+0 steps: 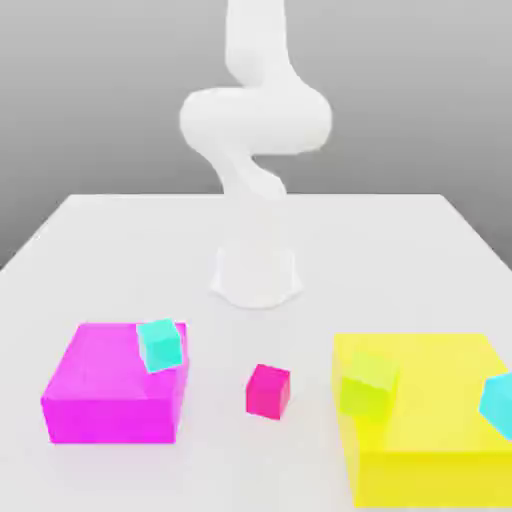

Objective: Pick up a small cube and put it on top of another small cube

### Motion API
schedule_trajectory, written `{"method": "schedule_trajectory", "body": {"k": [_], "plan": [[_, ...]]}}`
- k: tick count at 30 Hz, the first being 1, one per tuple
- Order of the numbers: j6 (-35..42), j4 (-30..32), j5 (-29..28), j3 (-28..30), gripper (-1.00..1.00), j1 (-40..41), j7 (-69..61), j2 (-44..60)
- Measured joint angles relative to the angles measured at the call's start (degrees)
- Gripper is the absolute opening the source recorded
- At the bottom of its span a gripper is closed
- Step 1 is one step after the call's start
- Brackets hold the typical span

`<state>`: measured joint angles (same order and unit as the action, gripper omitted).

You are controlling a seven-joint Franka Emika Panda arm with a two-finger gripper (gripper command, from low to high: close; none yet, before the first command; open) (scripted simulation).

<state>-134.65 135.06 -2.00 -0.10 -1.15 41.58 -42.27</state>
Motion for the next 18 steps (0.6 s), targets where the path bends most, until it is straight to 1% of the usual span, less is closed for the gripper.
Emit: {"method": "schedule_trajectory", "body": {"k": [9, 14, 18], "plan": [[-10.35, 11.91, -6.11, 2.62, 0.0, -4.06, -16.43, 13.2], [-16.02, 18.4, -8.08, 5.4, 0.0, -6.17, -26.48, 20.33], [-20.72, 23.65, -8.58, 7.81, 0.0, -7.89, -35.34, 25.93]]}}
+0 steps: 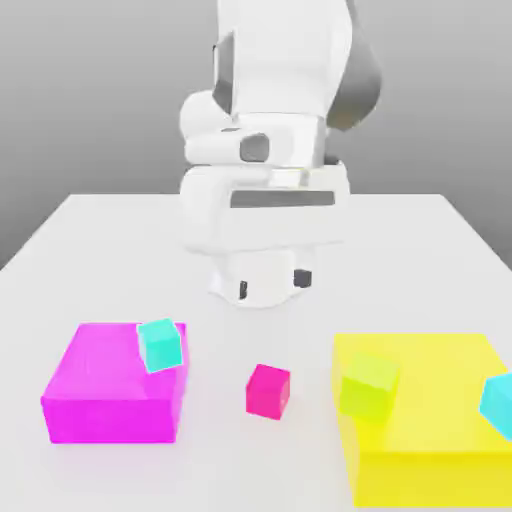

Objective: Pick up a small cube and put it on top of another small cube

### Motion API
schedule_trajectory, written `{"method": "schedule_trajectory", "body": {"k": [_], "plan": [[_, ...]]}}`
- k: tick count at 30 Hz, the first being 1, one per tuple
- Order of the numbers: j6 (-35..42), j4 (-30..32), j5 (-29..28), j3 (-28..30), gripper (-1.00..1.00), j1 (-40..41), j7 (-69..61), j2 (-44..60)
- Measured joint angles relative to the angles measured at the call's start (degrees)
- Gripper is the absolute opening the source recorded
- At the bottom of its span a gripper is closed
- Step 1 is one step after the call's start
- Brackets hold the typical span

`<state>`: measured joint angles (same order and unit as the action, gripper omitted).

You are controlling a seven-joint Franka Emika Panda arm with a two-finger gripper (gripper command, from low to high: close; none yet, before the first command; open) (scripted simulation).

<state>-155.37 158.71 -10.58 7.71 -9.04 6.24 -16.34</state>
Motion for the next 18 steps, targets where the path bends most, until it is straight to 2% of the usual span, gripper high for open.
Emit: {"method": "schedule_trajectory", "body": {"k": [5, 8, 13, 18], "plan": [[-5.97, 6.62, 1.61, 3.25, 0.0, -2.89, -12.75, 6.83], [-9.54, 10.4, 5.18, 4.47, 0.0, -4.84, -21.9, 10.78], [-14.16, 10.25, 9.71, 4.23, 0.0, -6.32, -26.49, 16.57], [-18.88, 9.07, 16.53, 0.56, 0.0, -4.61, -31.14, 22.43]]}}
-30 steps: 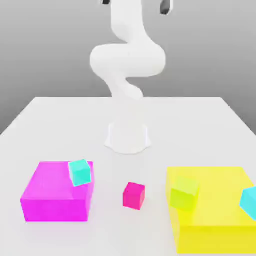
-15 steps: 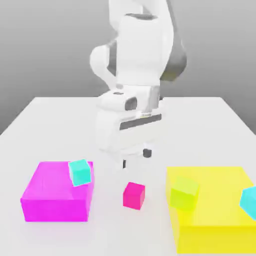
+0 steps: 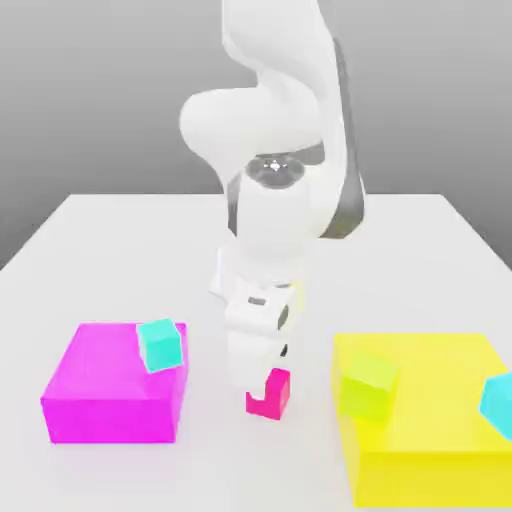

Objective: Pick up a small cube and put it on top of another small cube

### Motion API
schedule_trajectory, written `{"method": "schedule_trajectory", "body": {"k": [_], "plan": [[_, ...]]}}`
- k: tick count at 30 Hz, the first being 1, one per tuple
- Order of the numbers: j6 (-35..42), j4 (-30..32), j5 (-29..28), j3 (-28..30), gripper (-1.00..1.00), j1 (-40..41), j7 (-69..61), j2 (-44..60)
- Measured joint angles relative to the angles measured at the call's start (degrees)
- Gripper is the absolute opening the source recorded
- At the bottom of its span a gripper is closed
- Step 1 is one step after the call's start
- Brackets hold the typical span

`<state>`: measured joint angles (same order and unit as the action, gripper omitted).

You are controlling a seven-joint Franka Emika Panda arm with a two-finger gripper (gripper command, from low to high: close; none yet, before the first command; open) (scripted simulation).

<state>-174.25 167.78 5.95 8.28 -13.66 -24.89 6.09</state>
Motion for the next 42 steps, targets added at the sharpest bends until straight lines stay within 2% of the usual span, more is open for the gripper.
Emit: {"method": "schedule_trajectory", "body": {"k": [6, 7, 14, 17, 21, 30, 35, 42], "plan": [[-5.9, -0.8, 2.61, -7.82, 0.0, 7.51, -2.49, 6.95], [-6.57, -0.84, 2.63, -8.49, -1.0, 8.25, -2.64, 7.71], [-6.44, -0.85, 2.61, -8.56, -1.0, 8.32, -2.62, 7.7], [-4.09, -0.64, 1.76, -6.23, -1.0, 5.96, -1.57, 4.92], [-0.23, -0.03, -1.89, -2.43, -1.0, 3.0, 1.34, 0.33], [8.13, 1.94, -8.67, -1.08, -1.0, 3.94, 5.19, -9.93], [18.36, -6.58, -11.95, -4.5, -1.0, 3.64, 11.79, -14.09], [27.43, -13.43, -9.65, -7.54, -1.0, 1.69, 19.62, -16.23]]}}
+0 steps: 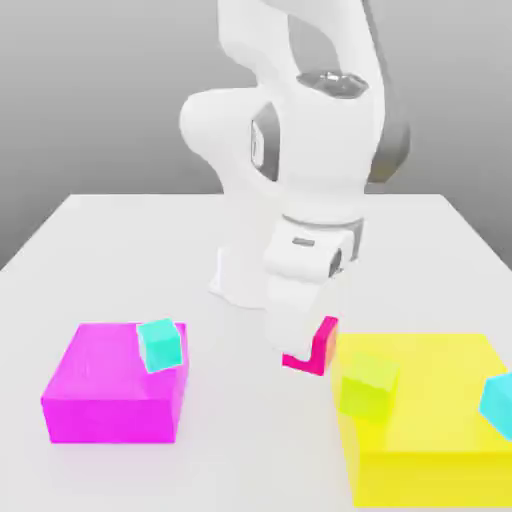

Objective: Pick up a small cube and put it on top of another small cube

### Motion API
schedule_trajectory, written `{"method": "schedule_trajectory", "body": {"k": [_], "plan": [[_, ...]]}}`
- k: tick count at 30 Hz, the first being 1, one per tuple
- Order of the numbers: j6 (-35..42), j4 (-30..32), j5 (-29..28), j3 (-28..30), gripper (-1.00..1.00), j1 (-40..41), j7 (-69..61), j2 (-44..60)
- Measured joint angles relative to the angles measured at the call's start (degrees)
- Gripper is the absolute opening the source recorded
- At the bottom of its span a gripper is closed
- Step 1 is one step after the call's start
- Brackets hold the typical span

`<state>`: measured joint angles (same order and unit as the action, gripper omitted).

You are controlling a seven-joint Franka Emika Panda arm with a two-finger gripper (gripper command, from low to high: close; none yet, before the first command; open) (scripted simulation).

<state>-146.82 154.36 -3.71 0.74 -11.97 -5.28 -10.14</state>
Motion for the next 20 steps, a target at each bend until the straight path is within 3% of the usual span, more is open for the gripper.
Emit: {"method": "schedule_trajectory", "body": {"k": [11, 16, 17, 20], "plan": [[12.56, -9.06, 3.59, -3.97, -1.0, -1.98, 12.22, -2.03], [4.62, -6.71, 4.48, -4.33, -1.0, -2.27, 13.79, 4.72], [2.96, -6.27, 4.34, -4.31, 1.0, -2.28, 13.93, 5.97], [2.96, -6.27, 4.34, -4.31, 1.0, -2.28, 13.93, 5.97]]}}
